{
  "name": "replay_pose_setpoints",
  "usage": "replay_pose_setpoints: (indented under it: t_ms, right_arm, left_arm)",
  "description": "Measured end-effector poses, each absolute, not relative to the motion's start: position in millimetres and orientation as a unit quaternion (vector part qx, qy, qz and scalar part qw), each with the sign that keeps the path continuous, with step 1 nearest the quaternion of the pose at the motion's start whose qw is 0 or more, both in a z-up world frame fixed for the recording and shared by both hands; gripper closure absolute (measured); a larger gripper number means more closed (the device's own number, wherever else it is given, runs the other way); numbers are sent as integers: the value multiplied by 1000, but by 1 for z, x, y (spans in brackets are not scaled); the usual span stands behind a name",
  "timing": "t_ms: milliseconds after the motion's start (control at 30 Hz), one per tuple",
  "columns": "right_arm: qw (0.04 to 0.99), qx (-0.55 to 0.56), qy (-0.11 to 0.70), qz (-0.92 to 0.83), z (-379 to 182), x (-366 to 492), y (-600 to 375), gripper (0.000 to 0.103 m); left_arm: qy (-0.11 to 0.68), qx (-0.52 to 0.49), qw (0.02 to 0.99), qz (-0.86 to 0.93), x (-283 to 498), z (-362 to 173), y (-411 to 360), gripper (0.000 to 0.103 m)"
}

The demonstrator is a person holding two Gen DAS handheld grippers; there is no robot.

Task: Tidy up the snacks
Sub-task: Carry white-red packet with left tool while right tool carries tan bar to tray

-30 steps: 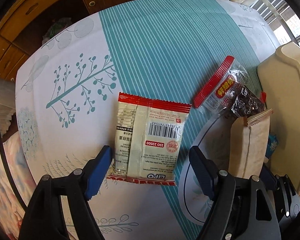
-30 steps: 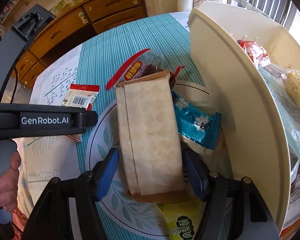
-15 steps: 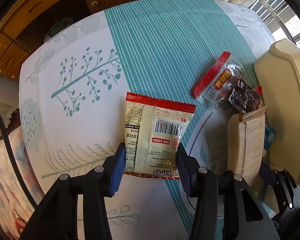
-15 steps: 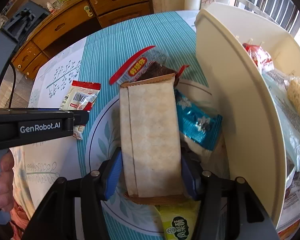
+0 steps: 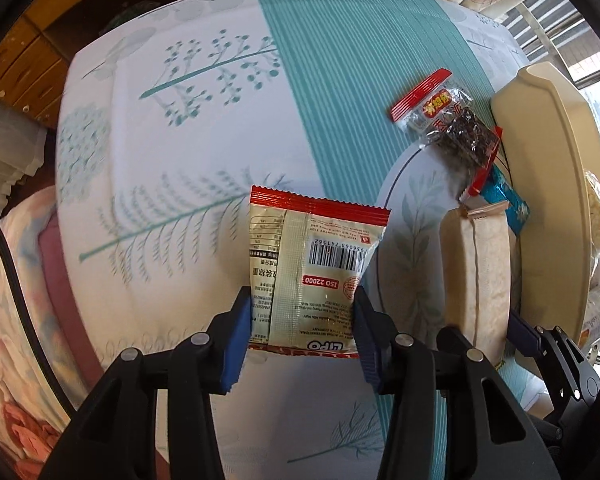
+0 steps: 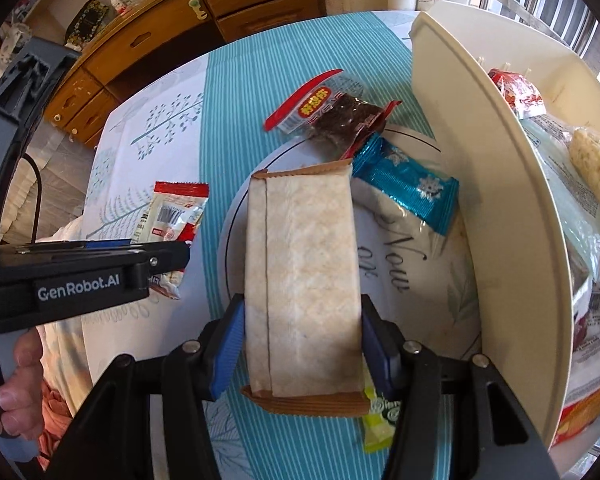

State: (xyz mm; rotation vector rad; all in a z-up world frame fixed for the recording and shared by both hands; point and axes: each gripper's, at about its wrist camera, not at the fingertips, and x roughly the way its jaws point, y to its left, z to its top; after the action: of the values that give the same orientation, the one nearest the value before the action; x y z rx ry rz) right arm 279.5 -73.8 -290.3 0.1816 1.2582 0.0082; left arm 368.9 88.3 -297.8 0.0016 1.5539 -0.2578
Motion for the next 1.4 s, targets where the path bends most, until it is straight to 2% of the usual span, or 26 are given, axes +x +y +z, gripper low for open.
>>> replay_pose_setpoints:
  t_ms: [300, 600, 1033, 1400]
  right_arm:
    - [812, 83, 578, 15, -268, 248, -59, 49]
    - [837, 81, 541, 13, -228, 210, -55, 49]
    - [869, 58, 491, 14, -188, 163, -62, 49]
    - [883, 39, 465, 41, -168, 147, -82, 49]
  left_arm:
    - [683, -40, 722, -105, 324, -261, 131, 57]
    - [636, -88, 753, -147, 283, -211, 141, 57]
    - [567, -151, 781, -212, 226, -171, 137, 57]
    - [521, -179, 805, -220, 211, -143, 126, 57]
